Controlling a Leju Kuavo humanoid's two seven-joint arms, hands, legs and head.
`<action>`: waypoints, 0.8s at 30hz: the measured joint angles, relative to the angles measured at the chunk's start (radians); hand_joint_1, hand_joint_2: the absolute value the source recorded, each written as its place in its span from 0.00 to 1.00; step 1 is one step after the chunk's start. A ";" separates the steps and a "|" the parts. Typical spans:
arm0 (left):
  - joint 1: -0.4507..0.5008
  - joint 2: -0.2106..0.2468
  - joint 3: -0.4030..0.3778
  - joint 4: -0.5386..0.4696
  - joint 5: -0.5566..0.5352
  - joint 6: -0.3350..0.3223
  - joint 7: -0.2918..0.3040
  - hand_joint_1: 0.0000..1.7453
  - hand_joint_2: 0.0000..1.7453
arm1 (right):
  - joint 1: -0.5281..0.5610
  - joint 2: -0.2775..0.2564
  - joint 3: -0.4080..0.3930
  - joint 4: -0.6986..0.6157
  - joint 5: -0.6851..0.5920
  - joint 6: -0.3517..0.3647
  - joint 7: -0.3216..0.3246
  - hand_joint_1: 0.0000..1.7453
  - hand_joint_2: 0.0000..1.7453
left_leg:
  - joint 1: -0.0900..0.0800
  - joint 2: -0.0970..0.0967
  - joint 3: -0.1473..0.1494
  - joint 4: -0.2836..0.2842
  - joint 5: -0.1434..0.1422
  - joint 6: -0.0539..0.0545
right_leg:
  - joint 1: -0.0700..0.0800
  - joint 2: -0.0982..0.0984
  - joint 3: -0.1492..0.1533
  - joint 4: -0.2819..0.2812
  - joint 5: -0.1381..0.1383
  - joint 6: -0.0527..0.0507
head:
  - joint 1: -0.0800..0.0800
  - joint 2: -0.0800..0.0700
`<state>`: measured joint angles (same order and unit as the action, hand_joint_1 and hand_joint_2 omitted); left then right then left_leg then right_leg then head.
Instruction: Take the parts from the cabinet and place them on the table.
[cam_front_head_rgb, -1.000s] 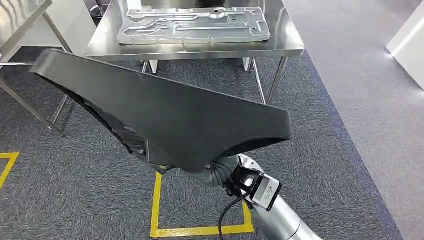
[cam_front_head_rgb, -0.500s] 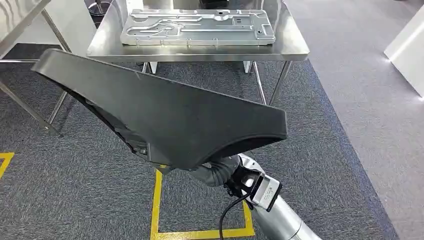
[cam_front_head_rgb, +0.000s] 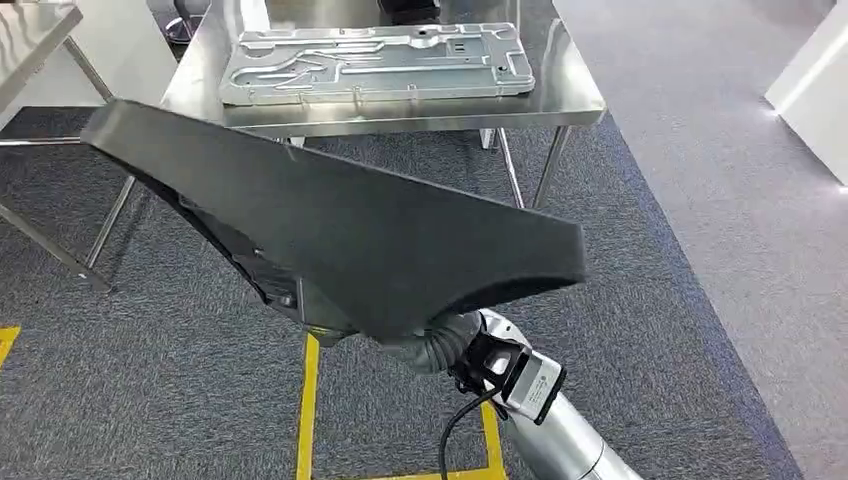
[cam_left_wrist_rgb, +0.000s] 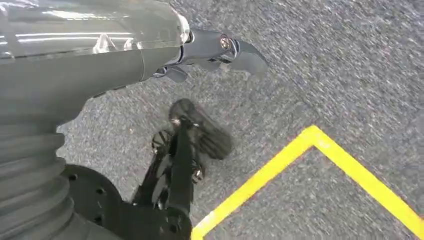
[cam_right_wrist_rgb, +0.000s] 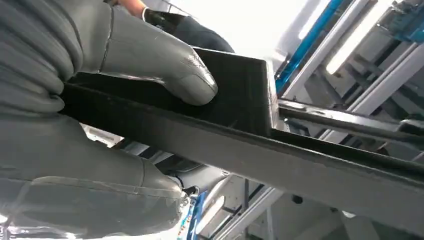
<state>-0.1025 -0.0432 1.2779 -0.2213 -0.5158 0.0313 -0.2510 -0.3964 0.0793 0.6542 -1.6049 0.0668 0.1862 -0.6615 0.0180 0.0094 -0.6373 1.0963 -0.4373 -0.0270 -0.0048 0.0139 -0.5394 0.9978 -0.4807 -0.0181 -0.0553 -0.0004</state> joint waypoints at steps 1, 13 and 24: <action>0.001 0.000 0.000 0.000 0.000 -0.001 0.000 0.00 1.00 | 0.000 0.000 -0.001 0.000 0.000 -0.002 0.000 1.00 1.00 | 0.000 0.000 0.024 -0.061 0.017 0.004 | 0.000 0.000 0.004 0.001 -0.008 0.005 | 0.000 0.000; -0.002 0.002 -0.001 0.000 0.000 -0.005 0.003 0.00 1.00 | 0.002 -0.011 -0.008 0.011 0.000 -0.010 -0.006 1.00 1.00 | -0.003 -0.003 0.065 -0.089 -0.025 0.056 | -0.002 -0.004 -0.190 0.301 -0.087 0.049 | 0.000 0.000; -0.005 -0.004 -0.007 0.000 0.000 -0.010 0.009 0.00 1.00 | 0.019 -0.013 -0.019 0.011 0.006 -0.013 -0.019 1.00 1.00 | -0.005 -0.004 0.052 0.027 -0.119 0.006 | 0.000 -0.008 -0.036 -0.012 0.039 -0.006 | 0.000 0.000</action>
<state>-0.1072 -0.0473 1.2707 -0.2209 -0.5161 0.0217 -0.2422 -0.3779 0.0660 0.6348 -1.5934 0.0733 0.1736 -0.6805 0.0129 0.0054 -0.5850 1.1235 -0.5566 -0.0205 -0.0047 0.0062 -0.5753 0.9861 -0.4419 -0.0236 -0.0553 -0.0004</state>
